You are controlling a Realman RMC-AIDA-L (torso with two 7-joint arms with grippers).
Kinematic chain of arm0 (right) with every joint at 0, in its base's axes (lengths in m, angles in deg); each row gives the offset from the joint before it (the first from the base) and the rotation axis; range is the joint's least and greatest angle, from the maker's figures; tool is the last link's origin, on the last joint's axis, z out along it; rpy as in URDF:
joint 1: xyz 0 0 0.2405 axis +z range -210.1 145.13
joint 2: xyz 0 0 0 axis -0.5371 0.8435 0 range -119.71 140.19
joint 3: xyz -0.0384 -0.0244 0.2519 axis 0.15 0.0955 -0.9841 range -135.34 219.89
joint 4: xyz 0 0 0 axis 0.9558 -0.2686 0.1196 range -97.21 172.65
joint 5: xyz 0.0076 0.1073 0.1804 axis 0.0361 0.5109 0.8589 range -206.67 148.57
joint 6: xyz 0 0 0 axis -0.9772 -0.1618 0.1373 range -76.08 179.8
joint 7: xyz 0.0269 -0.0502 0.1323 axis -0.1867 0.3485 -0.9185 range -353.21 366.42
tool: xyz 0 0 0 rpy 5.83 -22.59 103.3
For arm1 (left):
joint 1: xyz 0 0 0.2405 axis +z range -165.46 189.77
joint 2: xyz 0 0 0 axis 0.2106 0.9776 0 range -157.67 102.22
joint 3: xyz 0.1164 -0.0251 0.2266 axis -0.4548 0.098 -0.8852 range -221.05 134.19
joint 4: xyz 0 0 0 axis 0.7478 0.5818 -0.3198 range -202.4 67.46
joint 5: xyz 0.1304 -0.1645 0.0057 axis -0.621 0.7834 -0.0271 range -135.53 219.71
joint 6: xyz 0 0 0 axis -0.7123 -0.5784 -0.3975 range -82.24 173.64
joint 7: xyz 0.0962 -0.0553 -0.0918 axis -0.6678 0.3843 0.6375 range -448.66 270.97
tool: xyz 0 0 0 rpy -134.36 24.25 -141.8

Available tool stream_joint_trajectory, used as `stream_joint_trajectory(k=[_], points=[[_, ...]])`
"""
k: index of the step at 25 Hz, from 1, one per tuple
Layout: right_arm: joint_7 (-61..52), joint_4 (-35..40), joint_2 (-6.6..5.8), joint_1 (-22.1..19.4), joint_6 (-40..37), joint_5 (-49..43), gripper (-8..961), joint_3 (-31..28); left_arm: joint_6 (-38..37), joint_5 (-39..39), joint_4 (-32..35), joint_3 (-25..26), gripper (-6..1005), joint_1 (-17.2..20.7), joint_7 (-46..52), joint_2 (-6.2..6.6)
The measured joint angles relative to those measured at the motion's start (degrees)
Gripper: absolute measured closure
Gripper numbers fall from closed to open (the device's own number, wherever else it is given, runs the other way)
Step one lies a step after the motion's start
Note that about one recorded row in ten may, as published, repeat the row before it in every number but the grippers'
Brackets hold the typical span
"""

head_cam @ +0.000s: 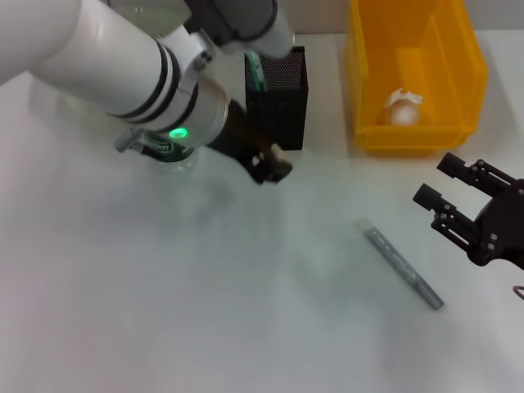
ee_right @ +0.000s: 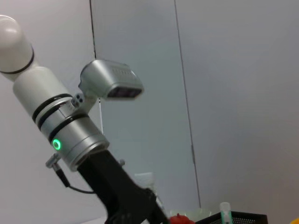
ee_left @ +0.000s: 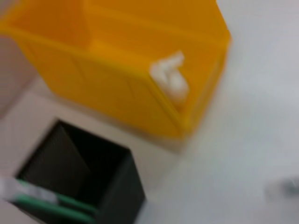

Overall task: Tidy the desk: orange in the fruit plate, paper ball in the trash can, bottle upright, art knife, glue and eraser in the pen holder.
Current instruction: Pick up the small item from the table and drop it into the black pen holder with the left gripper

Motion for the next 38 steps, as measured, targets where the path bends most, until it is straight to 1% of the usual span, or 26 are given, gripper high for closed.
stream_joint_trajectory(k=[3,4,5,9,10,11,18,25,32,38], points=[[0.01,-0.27,0.00,-0.09,0.02,0.00,400,-0.09,4.20,0.44,0.29,0.46,595,0.44,0.11,0.02],[0.01,-0.33,-0.01,-0.09,0.02,0.00,400,-0.09,4.20,0.44,0.29,0.46,596,0.44,0.11,0.02],[0.02,-0.58,-0.01,-0.10,0.04,0.00,400,0.03,7.51,0.53,0.34,0.47,596,0.54,0.62,-0.08],[0.04,-1.06,0.03,-0.05,0.05,0.00,400,0.19,12.80,0.56,0.33,-0.05,597,0.81,2.34,-0.20],[0.05,-1.08,0.03,-0.05,0.06,-0.01,399,0.24,15.53,0.56,-0.07,-0.27,597,0.90,2.78,-0.20],[0.05,-1.08,0.03,-0.05,0.06,-0.01,399,0.24,15.53,0.56,-0.07,-0.27,597,0.90,2.78,-0.20],[0.07,-1.32,0.07,-0.14,0.05,-0.24,400,0.38,23.25,0.55,-3.24,-0.80,599,0.95,2.91,-0.15],[0.07,-1.35,0.07,-0.15,-0.30,-0.31,400,0.46,27.25,0.14,-7.57,-0.82,591,0.51,2.52,-0.09],[-0.18,-1.35,0.03,-0.09,-0.37,-0.36,399,0.47,29.26,0.09,-7.86,-0.90,574,0.78,2.35,-0.07],[-0.25,-1.35,-0.01,-0.07,-0.42,-0.36,400,0.47,29.36,-0.09,-8.17,-1.41,560,0.56,2.21,-0.07]])
